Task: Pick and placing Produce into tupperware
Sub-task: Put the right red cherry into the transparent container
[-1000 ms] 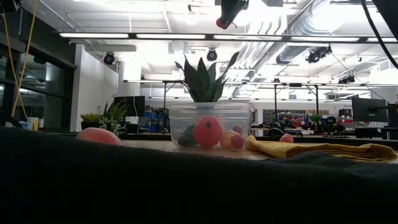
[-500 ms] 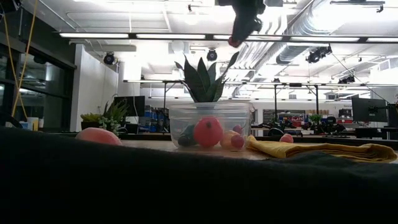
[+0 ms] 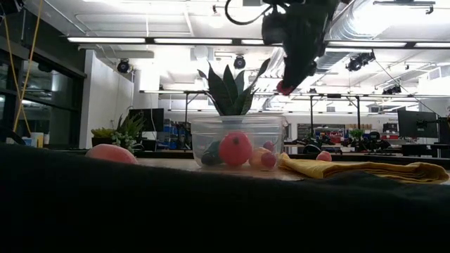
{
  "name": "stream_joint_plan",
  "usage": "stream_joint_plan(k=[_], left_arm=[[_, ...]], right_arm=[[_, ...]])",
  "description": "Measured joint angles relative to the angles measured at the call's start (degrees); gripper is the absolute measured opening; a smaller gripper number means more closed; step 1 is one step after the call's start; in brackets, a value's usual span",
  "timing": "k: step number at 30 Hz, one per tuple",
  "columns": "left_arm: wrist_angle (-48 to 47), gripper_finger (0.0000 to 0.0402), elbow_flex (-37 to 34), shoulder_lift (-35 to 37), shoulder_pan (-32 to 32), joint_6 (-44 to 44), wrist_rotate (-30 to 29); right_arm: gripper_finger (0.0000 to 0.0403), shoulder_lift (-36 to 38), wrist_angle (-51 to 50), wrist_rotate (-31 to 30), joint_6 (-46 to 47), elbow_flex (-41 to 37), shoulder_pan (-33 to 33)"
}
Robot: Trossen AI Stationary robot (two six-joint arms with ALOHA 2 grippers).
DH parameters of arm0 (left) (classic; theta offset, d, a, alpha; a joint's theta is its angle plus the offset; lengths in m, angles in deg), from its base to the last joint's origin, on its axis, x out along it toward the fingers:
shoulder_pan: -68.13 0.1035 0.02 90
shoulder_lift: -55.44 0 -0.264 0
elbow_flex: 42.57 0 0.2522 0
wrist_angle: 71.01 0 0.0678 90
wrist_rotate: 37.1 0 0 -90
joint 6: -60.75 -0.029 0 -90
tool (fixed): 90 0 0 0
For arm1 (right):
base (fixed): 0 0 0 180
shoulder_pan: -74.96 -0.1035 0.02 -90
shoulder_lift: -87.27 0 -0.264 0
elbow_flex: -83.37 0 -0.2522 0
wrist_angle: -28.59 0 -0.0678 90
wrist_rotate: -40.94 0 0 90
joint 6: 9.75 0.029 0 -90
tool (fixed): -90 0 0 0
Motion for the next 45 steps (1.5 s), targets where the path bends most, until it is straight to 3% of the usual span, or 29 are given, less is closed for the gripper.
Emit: stream_joint_plan(k=[11,40,45], left_arm=[[0.0,0.0006,0.0,0.0,0.0,1.8,-1.2],[-1.4,0.0005,0.0,0.0,0.0,3.2,-2.2],[-1.7,0.0006,0.0,0.0,0.0,3.2,-2.2]], right_arm=[[0.0092,-1.3,13.2,-0.5,-0.1,-2.4,1.5],[0.0092,-7.9,16.0,-2.3,-2.2,-2.4,2.3],[0.0118,-7.9,15.9,-2.3,-1.1,-2.4,2.6]])
